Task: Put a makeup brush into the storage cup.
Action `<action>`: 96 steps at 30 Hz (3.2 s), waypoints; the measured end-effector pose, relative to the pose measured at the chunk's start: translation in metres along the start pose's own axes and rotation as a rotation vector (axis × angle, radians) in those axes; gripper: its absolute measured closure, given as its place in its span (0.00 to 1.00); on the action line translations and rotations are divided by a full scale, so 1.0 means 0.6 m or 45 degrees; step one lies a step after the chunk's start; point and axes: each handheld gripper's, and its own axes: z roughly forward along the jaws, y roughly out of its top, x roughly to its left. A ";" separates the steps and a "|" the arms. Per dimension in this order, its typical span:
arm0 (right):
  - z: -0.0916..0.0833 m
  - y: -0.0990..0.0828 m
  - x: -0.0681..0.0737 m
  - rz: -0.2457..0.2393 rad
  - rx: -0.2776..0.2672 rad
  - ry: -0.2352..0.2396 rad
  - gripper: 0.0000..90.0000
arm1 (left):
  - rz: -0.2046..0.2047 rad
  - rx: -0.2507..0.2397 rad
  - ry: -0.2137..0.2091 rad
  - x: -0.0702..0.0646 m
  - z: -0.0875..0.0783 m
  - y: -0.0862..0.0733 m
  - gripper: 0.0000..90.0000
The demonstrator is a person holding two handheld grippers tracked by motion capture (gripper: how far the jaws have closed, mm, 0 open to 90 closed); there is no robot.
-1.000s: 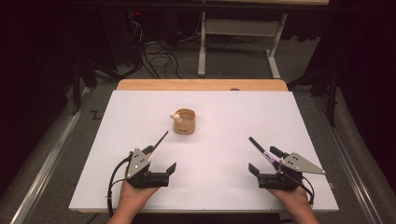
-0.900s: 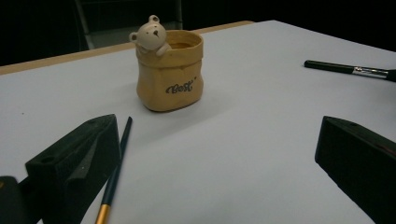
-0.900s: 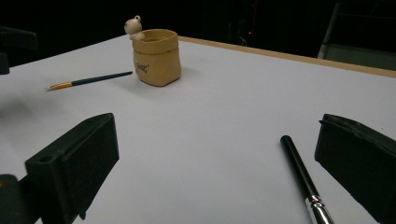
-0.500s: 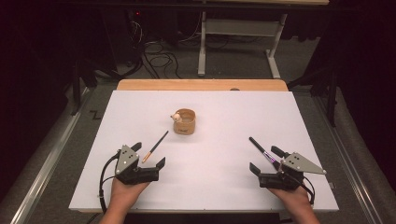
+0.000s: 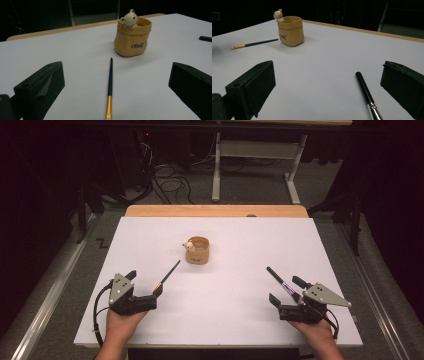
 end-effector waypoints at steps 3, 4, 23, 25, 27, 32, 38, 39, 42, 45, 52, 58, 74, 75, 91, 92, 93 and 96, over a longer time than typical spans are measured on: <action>0.001 0.000 0.001 0.001 0.000 0.004 0.00 | -0.027 -0.018 0.022 0.015 -0.009 0.000 0.02; 0.001 0.000 0.001 -0.001 0.000 0.003 0.00 | -0.026 -0.018 0.034 0.021 -0.013 0.000 0.02; 0.003 -0.002 0.001 -0.004 0.011 0.006 0.00 | -0.068 -0.004 0.042 0.038 -0.017 -0.007 0.03; 0.004 -0.003 0.001 0.018 0.011 0.011 0.00 | -0.088 -0.004 0.038 0.038 -0.016 -0.009 0.03; 0.006 0.002 -0.002 0.029 0.012 0.002 0.00 | -0.086 0.002 0.048 0.036 -0.016 -0.010 0.04; 0.003 0.014 -0.017 0.026 0.019 0.002 0.00 | -0.094 0.063 0.052 0.030 -0.004 -0.008 0.07; -0.003 0.006 -0.033 0.055 0.006 0.012 0.00 | -0.104 0.194 0.044 0.021 0.021 0.015 0.09; -0.004 0.005 -0.033 0.059 0.004 0.017 0.00 | -0.106 0.229 0.045 0.020 0.025 0.019 0.10; -0.007 0.004 -0.032 0.054 -0.002 0.013 0.00 | -0.110 0.317 0.033 0.017 0.036 0.026 0.11; -0.007 0.004 -0.028 0.052 -0.007 0.017 0.00 | -0.062 0.404 0.018 0.012 0.046 0.033 0.16; -0.009 0.002 -0.027 0.048 -0.003 0.024 0.00 | -0.038 0.615 -0.084 0.017 0.068 0.050 0.24; -0.010 0.001 -0.026 0.046 0.000 0.025 0.00 | 0.004 0.748 -0.090 0.010 0.086 0.061 0.28; -0.011 -0.001 -0.021 0.035 0.011 0.042 0.00 | 0.005 1.139 -0.098 -0.003 0.111 0.071 0.36; -0.012 -0.001 -0.021 0.037 0.011 0.040 0.00 | 0.007 1.152 -0.098 -0.003 0.110 0.071 0.35; -0.012 -0.001 -0.019 0.035 0.012 0.043 0.00 | -0.013 1.381 -0.062 -0.009 0.119 0.063 0.31; -0.012 -0.002 -0.019 0.036 0.014 0.044 0.00 | -0.012 1.383 -0.061 -0.009 0.120 0.063 0.30; -0.013 -0.002 -0.019 0.037 0.015 0.045 0.00 | -0.010 1.382 -0.061 -0.009 0.121 0.063 0.30; -0.013 -0.002 -0.019 0.031 0.015 0.045 0.00 | -0.003 1.378 -0.056 -0.008 0.123 0.065 0.30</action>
